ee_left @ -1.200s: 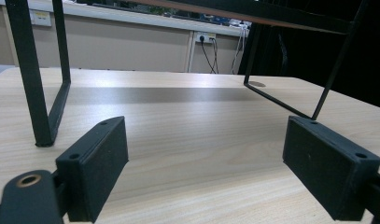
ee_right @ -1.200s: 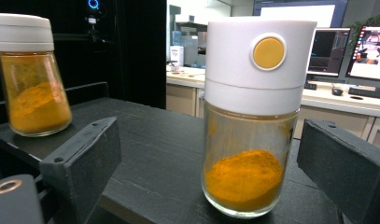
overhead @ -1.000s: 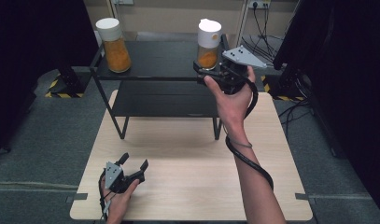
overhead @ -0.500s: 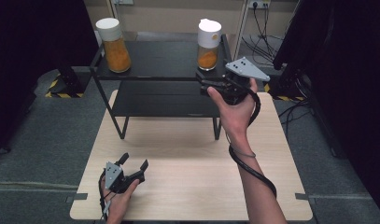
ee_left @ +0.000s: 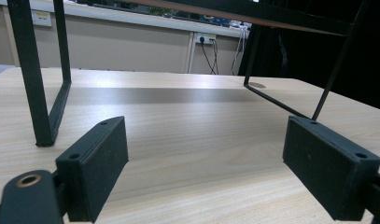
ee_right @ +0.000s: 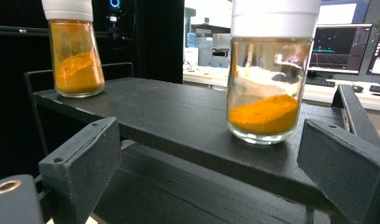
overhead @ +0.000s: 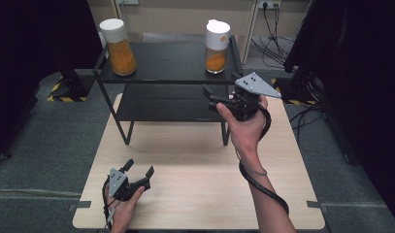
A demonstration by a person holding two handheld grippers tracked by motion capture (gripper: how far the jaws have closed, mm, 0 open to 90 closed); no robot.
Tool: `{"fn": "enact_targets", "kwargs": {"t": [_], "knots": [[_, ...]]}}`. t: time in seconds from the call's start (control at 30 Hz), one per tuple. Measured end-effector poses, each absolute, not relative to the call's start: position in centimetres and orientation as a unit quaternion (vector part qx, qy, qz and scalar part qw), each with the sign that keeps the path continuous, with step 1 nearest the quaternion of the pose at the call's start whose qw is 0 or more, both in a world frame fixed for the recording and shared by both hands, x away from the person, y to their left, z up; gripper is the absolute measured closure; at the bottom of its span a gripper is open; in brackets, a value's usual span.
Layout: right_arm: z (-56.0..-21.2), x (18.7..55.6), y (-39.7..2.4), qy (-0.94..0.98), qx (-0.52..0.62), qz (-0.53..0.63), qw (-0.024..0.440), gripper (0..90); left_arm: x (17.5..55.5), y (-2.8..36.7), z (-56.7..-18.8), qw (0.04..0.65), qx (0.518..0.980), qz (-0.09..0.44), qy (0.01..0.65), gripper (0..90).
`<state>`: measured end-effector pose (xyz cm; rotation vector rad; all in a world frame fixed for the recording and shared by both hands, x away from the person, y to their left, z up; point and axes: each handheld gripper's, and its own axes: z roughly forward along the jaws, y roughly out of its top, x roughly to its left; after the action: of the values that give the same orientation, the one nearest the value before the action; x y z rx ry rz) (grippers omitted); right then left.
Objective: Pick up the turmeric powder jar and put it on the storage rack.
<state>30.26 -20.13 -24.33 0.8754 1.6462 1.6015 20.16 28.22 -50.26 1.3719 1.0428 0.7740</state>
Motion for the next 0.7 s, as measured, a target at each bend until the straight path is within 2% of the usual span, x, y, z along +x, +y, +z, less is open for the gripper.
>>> {"fn": "enact_targets", "kwargs": {"t": [0.7], "knots": [[-27.2,28.5,-20.8,0.648,0.327,0.605,0.329,6.6,20.1,28.2,-50.3,0.587,0.587,0.333,0.447,13.3]]}}
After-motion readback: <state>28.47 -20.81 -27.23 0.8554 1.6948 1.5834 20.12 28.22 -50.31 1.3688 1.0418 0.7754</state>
